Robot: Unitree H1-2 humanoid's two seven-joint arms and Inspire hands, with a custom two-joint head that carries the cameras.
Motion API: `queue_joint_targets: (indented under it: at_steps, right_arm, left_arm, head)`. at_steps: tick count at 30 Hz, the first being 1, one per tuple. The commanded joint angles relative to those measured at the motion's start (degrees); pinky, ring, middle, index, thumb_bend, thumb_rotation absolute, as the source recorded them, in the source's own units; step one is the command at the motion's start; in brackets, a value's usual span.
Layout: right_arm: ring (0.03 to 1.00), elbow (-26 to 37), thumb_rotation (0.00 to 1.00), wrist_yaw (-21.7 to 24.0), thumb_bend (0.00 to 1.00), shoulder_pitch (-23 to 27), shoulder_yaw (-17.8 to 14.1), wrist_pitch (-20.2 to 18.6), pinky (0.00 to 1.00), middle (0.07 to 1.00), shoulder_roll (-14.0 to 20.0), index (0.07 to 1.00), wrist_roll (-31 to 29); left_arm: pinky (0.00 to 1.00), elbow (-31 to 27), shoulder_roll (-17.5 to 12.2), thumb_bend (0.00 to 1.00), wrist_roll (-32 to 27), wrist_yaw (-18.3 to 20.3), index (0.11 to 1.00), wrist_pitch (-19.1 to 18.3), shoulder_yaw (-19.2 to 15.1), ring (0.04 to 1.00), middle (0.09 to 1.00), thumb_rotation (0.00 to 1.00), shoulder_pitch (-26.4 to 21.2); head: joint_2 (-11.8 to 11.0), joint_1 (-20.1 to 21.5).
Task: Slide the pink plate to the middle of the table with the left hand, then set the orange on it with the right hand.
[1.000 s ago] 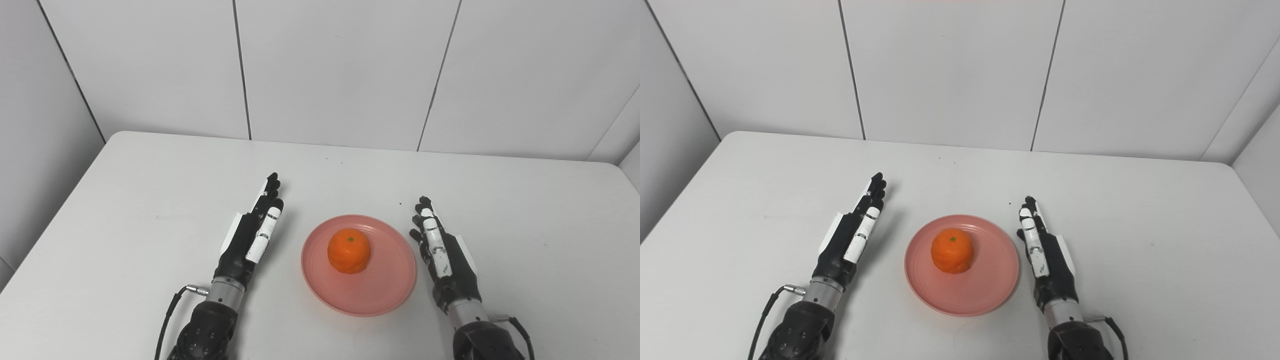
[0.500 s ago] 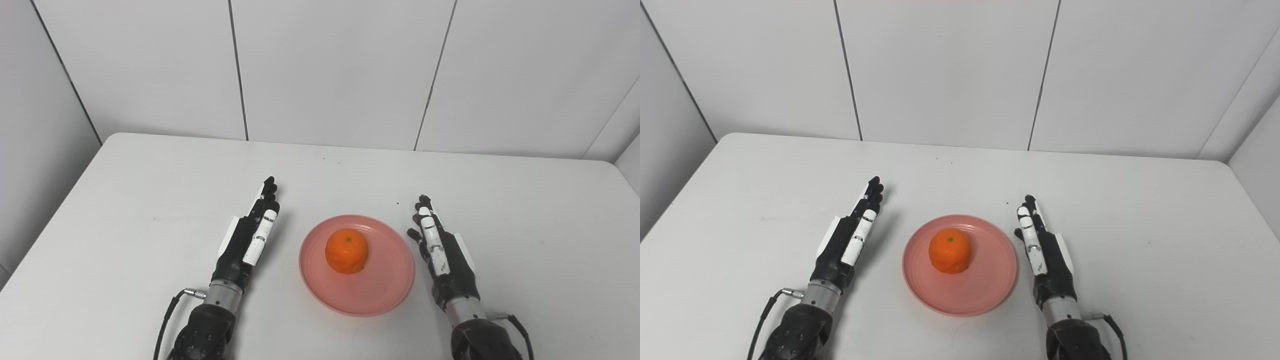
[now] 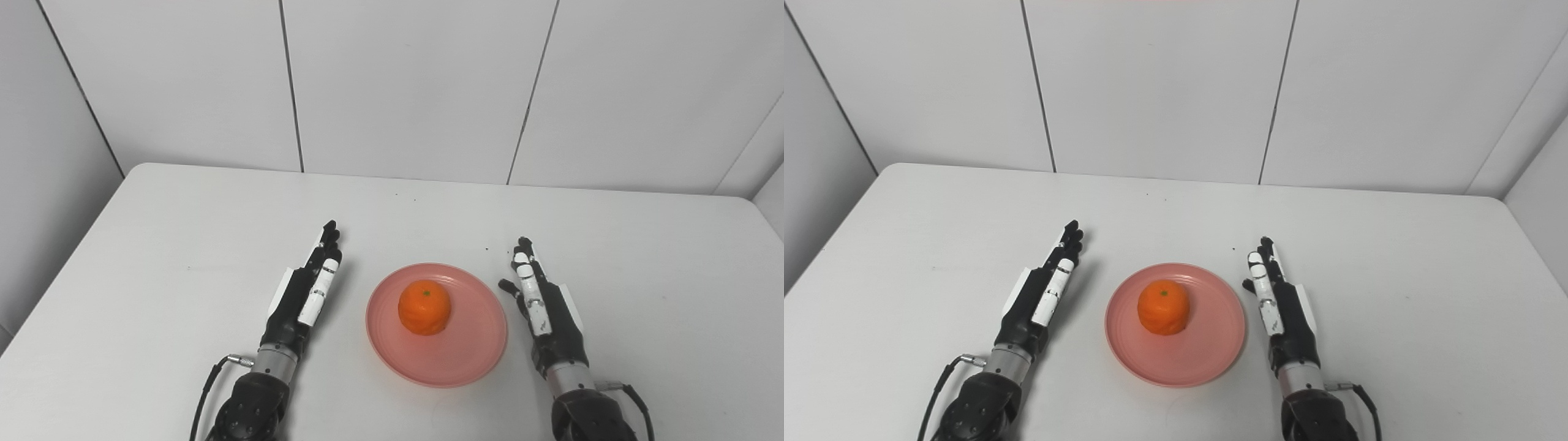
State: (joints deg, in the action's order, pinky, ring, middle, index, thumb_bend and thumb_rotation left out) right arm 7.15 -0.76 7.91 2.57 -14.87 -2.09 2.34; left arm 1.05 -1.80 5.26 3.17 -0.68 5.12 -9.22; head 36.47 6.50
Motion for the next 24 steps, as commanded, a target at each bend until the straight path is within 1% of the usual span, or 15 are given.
queue_joint_targets:
  at_steps: [1,10,14,24]
  right_arm:
    - [1.0,0.53,1.0,-0.18,0.23,1.29,0.04,2.43,1.0,1.0,-0.1,1.0,0.26]
    - [1.0,0.38,1.0,-0.61,0.23,1.36,-0.39,2.95,1.0,1.0,-0.46,1.0,-0.01]
    - [1.0,0.59,1.0,-0.78,0.23,1.39,-0.59,2.89,1.0,1.0,-0.68,1.0,-0.08]
    - [1.0,0.68,1.0,-0.46,0.24,1.38,-1.16,3.25,1.0,1.0,-1.13,1.0,-1.24]
  left_arm:
    - [1.0,-1.3,-0.29,0.39,-0.43,0.25,1.0,2.04,-0.22,1.0,1.0,1.0,-1.87]
    - [1.0,-1.54,-0.05,0.38,-0.98,0.2,1.0,1.62,-0.43,1.0,1.0,1.0,-1.82]
    - [1.0,-1.65,-0.05,0.41,-1.1,0.15,1.0,1.46,-0.42,1.0,1.0,1.0,-1.78]
    - [1.0,-1.16,-0.02,0.4,-1.38,0.18,1.0,1.9,-0.5,1.0,1.0,1.0,-1.94]
  head:
    - [0.02,-0.1]
    - [0.0,-0.37]
    - [0.05,-0.54]
    - [-0.07,-0.69]
